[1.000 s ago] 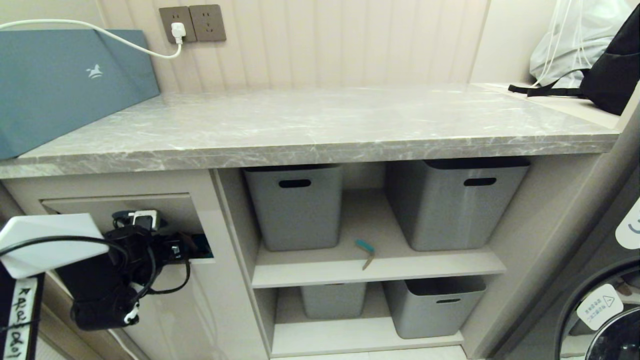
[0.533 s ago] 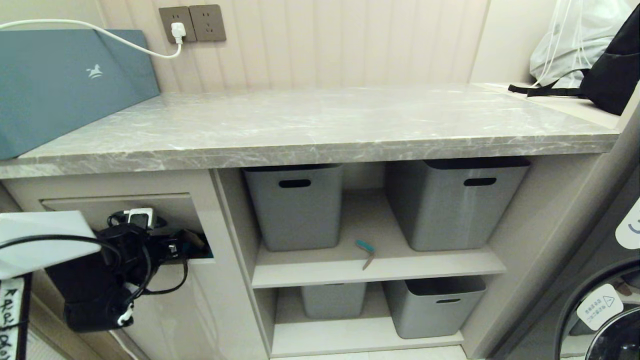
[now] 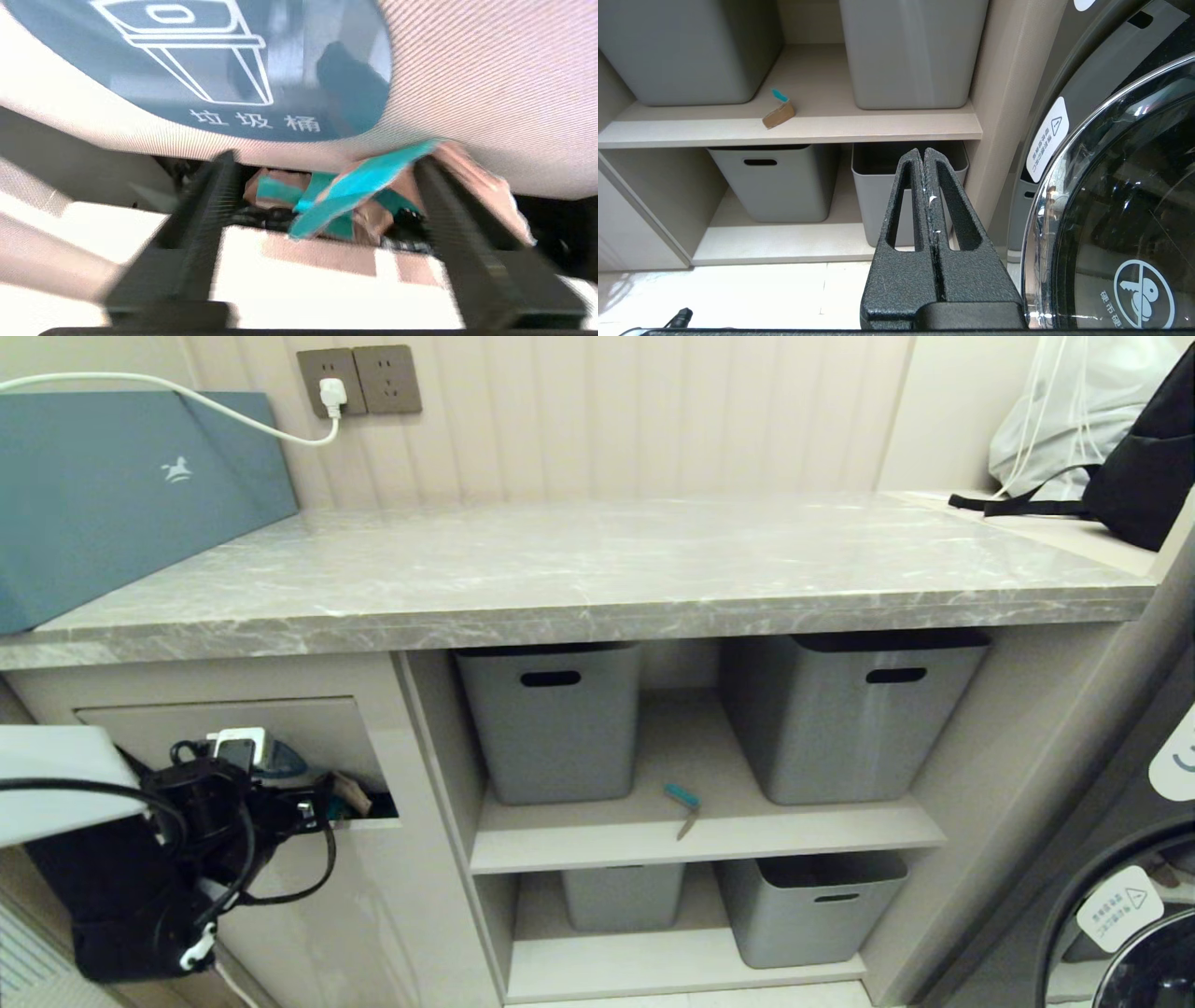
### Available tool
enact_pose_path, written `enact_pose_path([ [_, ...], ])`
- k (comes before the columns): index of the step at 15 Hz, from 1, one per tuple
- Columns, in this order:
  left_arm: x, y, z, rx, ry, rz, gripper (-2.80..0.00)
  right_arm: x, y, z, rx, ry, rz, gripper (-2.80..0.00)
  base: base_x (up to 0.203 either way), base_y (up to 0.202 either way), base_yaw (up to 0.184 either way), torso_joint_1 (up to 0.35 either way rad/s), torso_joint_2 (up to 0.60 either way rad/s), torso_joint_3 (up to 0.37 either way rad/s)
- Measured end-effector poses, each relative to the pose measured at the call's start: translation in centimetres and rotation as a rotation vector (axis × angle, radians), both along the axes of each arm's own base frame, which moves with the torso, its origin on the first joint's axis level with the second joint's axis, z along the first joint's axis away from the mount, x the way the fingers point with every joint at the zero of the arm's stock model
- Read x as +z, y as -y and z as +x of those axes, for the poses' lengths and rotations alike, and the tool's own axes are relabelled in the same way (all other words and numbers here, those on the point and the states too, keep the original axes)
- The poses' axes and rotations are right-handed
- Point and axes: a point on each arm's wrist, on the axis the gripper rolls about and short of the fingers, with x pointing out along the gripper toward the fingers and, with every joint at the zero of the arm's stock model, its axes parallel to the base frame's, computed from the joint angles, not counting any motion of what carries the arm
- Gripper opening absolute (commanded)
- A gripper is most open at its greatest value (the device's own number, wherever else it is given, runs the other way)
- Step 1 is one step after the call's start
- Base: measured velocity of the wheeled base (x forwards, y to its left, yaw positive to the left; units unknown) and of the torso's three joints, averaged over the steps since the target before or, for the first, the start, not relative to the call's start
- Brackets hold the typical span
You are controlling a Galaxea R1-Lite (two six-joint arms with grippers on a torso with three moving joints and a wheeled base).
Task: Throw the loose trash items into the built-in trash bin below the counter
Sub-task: Put the garbage in the trash can
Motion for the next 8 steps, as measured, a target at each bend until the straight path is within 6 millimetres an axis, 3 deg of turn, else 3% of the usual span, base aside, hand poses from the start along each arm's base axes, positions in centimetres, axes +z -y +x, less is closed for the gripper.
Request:
enact_pose_path([
  [4, 1.1, 0.3, -2.1, -0.002, -0.012, -0.002, -2.80, 0.0, 0.0, 0.0, 0.000, 0.000, 0.000, -2.80, 0.000, 0.000, 0.000, 0.000, 0.00, 0.000],
  [8, 3.5, 1.2, -5.7, -0.023, 0.006, -0.001, -2.80, 0.0, 0.0, 0.0, 0.000, 0.000, 0.000, -2.80, 0.000, 0.000, 0.000, 0.000, 0.00, 0.000],
])
